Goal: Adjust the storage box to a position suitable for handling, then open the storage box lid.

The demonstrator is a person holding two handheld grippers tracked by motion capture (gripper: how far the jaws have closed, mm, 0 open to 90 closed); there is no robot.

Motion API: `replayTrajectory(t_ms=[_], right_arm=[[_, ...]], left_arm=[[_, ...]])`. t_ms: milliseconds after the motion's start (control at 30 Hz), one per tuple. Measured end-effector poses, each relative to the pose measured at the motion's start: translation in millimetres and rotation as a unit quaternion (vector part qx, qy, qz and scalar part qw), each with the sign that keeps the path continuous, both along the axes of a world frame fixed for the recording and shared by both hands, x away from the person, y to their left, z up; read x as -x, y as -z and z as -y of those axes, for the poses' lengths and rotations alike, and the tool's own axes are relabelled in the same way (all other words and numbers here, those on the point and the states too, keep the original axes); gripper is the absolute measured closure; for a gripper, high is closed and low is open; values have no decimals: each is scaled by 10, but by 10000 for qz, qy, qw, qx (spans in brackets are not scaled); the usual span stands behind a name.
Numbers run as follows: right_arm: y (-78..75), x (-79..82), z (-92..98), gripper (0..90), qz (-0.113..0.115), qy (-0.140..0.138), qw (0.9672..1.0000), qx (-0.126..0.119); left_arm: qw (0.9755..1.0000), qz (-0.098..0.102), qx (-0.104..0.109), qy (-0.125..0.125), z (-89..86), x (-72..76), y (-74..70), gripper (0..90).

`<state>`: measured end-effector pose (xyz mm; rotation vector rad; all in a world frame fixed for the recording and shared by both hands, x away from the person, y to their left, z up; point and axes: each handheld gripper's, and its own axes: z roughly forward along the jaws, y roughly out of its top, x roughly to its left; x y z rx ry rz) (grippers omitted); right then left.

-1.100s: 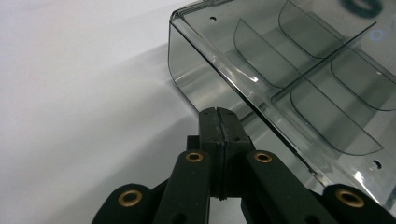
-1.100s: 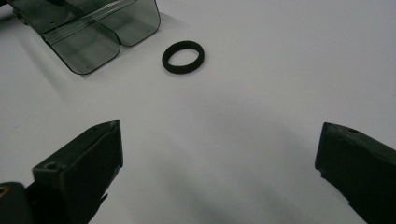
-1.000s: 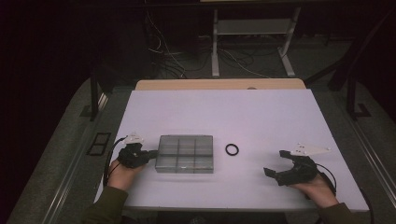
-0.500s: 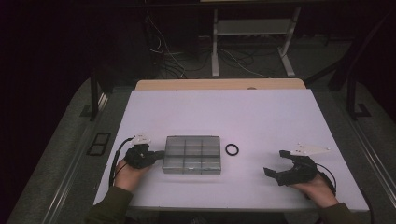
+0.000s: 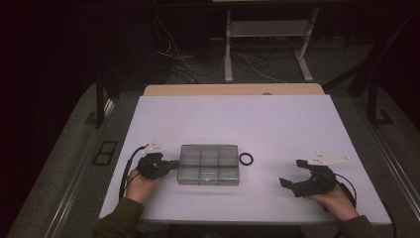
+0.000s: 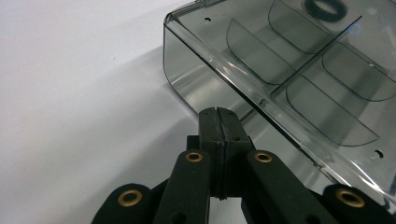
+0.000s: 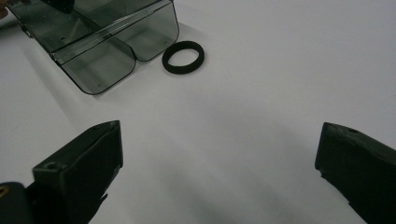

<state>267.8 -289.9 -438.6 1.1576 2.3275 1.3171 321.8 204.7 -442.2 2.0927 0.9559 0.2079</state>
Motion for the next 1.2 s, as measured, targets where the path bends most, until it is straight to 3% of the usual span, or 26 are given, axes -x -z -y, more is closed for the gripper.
replayTrajectory(t_ms=[200,367,533,633,1100,1133,1200], right_arm=[[-7,7,0,7,6,-2,10000,-13],[-27,11,-13,7,19,-49,10000,-5],[-46,2,-22,7,16,-171,9998,-32],[-43,-7,-61,7,19,-218,9998,-32],[-41,-76,-292,10,-28,-421,9990,-126],[-38,-84,-310,57,-22,-444,9989,-128],[-41,-95,-344,63,-35,-466,9988,-163]], left_arm=[[9999,145,-1,-91,-57,36,-42,793],[9994,231,56,-269,-135,45,-62,592],[9988,404,122,-229,-182,74,-72,424],[9988,427,145,-176,-200,113,-74,372],[9981,589,173,0,-271,254,-82,270],[9982,569,201,3,-273,260,-80,266],[9983,546,197,30,-284,267,-81,266]])
